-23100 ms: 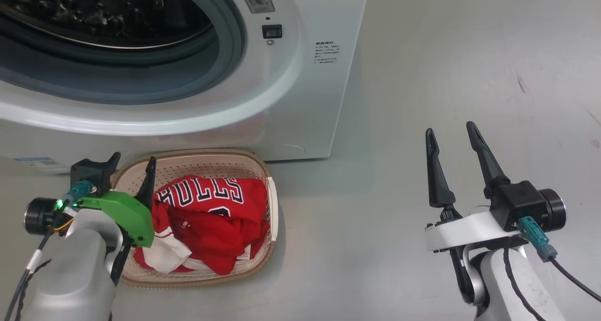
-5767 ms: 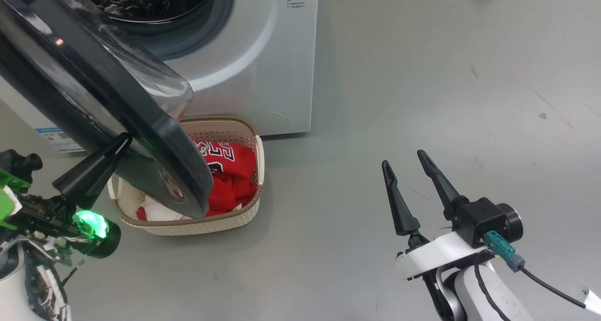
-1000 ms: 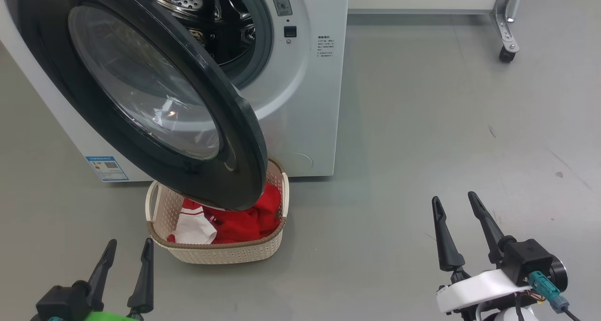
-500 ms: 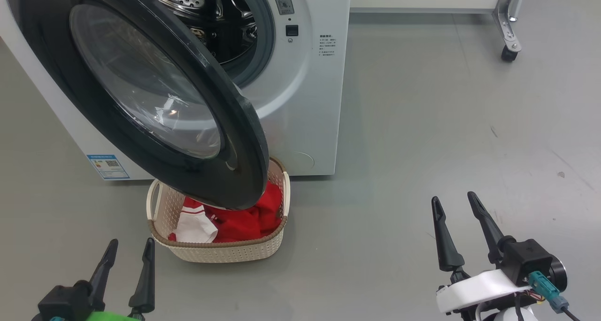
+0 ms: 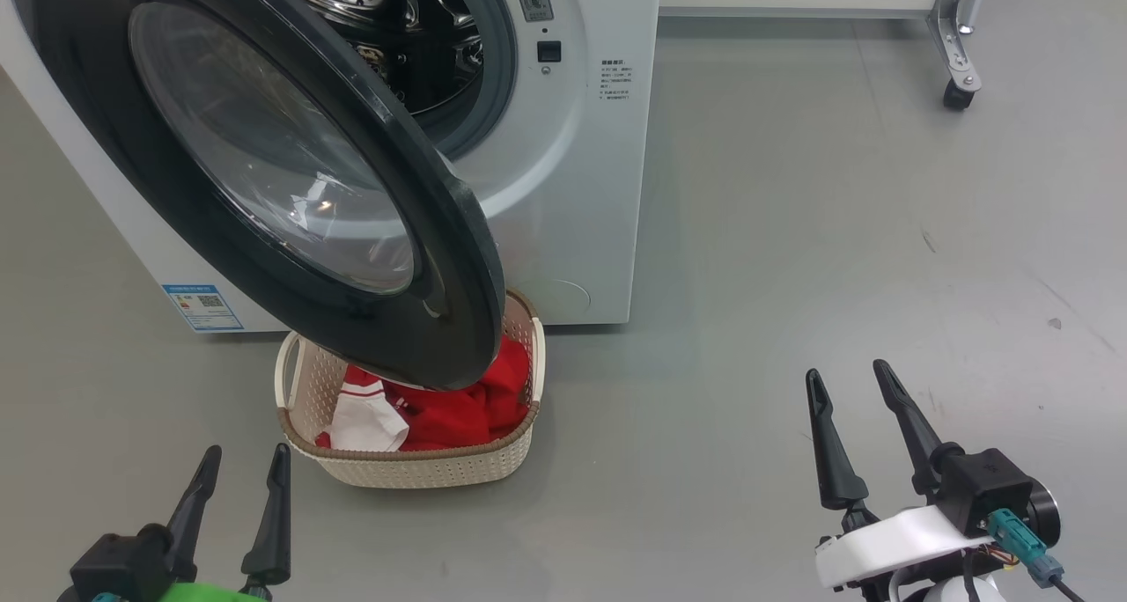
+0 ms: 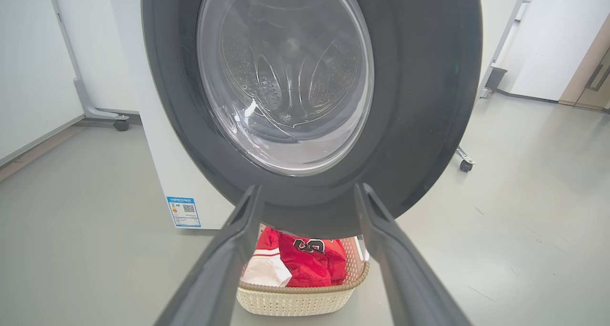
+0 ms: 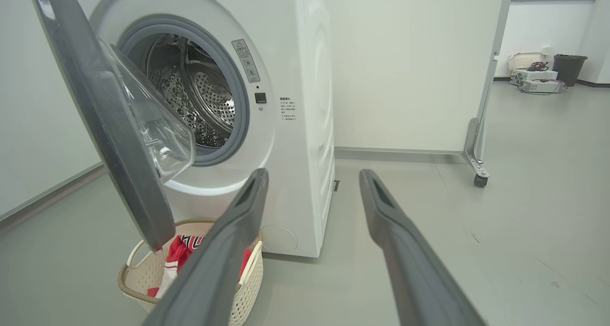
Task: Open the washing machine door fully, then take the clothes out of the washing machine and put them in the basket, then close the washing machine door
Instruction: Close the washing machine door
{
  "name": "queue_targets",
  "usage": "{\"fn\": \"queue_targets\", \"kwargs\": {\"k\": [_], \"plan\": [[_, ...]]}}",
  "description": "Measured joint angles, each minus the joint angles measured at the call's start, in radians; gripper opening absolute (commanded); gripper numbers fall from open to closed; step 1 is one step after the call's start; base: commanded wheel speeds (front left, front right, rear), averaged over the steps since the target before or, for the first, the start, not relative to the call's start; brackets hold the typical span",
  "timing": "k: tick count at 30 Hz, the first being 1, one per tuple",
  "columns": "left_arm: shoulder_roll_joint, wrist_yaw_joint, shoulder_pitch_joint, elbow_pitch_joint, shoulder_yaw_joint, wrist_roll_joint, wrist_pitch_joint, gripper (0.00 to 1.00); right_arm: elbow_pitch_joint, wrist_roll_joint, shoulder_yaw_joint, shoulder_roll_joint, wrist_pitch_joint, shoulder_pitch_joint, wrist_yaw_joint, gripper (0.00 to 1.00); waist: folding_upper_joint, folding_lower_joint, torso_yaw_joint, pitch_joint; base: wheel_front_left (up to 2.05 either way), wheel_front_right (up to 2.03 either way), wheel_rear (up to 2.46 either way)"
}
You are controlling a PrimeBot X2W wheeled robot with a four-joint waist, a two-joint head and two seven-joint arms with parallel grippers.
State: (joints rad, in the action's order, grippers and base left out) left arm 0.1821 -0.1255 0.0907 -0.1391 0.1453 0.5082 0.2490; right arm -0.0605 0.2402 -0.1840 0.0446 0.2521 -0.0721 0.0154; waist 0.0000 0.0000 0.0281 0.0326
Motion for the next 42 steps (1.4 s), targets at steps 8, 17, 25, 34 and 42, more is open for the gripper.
{"fn": "queue_targets", "kwargs": {"k": [8,17,25,34,42], "plan": [[0.000,0.000,-0.001,0.000,0.000,0.000,0.000,1.00,0.000,0.004,-0.001,0.000,0.000,0.000,0.000,1.00,0.0000,0.0000,0.001,-0.002,0.00,0.00,0.00],[-0.001,0.000,-0.005,0.009,0.013,0.000,0.000,1.00,0.014,-0.025,-0.007,0.000,0.000,0.001,0.001,0.00,0.0000,0.0000,0.007,0.012,0.00,0.00,0.00],[0.000,0.000,-0.041,0.021,0.033,0.000,0.000,1.00,0.047,-0.081,-0.072,0.001,0.000,0.066,0.046,0.00,0.0000,0.0000,0.027,0.053,0.00,0.00,0.00],[-0.001,0.000,-0.093,0.030,0.082,0.002,0.002,1.00,0.012,-0.185,-0.247,0.036,0.000,0.198,0.097,0.00,0.0000,0.0000,0.068,0.110,0.00,0.00,0.00],[-0.012,0.000,-0.145,0.033,0.122,0.012,0.003,1.00,-0.078,-0.190,-0.333,0.031,0.000,0.311,0.106,0.00,0.0000,0.0000,0.128,0.166,0.00,0.00,0.00]]}}
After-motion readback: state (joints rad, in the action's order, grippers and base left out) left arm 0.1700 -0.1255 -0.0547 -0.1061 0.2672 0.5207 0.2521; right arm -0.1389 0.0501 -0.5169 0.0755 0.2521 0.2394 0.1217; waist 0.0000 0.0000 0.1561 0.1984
